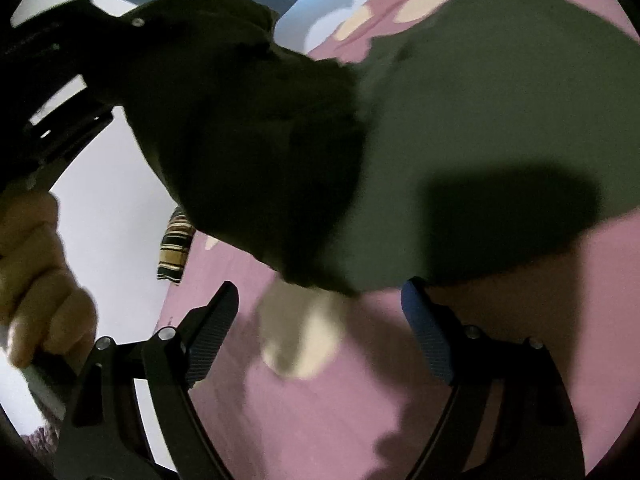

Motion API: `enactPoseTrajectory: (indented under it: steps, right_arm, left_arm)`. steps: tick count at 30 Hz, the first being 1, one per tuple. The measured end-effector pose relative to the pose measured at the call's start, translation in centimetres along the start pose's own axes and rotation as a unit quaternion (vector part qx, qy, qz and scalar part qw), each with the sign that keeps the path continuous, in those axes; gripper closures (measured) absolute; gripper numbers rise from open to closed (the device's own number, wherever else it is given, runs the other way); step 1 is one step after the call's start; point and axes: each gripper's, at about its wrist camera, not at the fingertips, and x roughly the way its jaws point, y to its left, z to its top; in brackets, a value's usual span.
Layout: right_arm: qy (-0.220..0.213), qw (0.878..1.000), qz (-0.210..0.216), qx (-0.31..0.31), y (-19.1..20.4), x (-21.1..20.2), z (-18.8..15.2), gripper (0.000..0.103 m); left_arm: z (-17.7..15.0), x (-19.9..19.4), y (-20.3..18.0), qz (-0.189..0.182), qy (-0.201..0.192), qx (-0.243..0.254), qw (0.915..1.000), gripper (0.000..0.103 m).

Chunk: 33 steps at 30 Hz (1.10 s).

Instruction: Fold small clothes

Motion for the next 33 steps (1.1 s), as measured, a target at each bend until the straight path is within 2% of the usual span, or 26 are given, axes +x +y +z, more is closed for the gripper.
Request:
enactPoseTrajectory:
  steps: [5, 11, 17, 21, 24, 25, 27, 30, 32, 33]
  right_arm:
    - [-0.026, 0.999, -0.021, 0.037, -3.7, -5.0, -0.4, 0.019]
    - [-0.040, 0.998, -0.021, 0.053, -5.5, -7.7, -1.9, 0.020]
    - [-0.035, 0.998, -0.011, 0.052, -5.8, -7.4, -1.4, 0.021]
    - [-0.032, 0.998, -0.004, 0.050, -5.8, -7.2, -1.4, 0.021]
    - [-0.029, 0.998, -0.002, 0.050, -5.9, -7.3, -1.4, 0.021]
    - [-0.028, 0.998, -0.002, 0.050, -5.9, -7.4, -1.5, 0.021]
    - [-0.029, 0.998, -0.004, 0.052, -5.9, -6.9, -1.1, 0.021]
    - [-0.029, 0.998, -0.003, 0.055, -7.0, -8.5, -0.9, 0.021]
    - [-0.029, 0.998, -0.004, 0.055, -7.4, -9.0, -0.6, 0.021]
    - [-0.029, 0.998, -0.003, 0.056, -7.3, -8.8, -0.3, 0.021]
  left_arm:
    - [-1.0, 2.2, -4.8, -0.013, 0.020, 0.039, 0.9990, 0.092]
    - [-3.3, 5.8, -9.1, -0.026, 0.063, 0.069, 0.9953, 0.094]
    - [-4.4, 7.0, -9.7, -0.023, 0.067, 0.077, 0.9945, 0.094]
    - [-4.0, 6.4, -9.6, -0.034, 0.051, 0.085, 0.9945, 0.090]
    - [-4.1, 5.0, -9.2, -0.054, 0.039, 0.079, 0.9946, 0.076]
    - [-4.1, 4.5, -9.1, -0.060, 0.036, 0.075, 0.9947, 0.068]
    - [-4.2, 3.2, -8.6, -0.077, 0.028, 0.063, 0.9947, 0.063]
    - [-4.9, 0.2, -7.2, -0.100, -0.008, 0.045, 0.9939, 0.050]
    - [-5.8, -2.0, -5.6, -0.113, -0.035, 0.034, 0.9924, 0.034]
    - [-6.4, -3.1, -4.4, -0.118, -0.045, 0.027, 0.9916, 0.034]
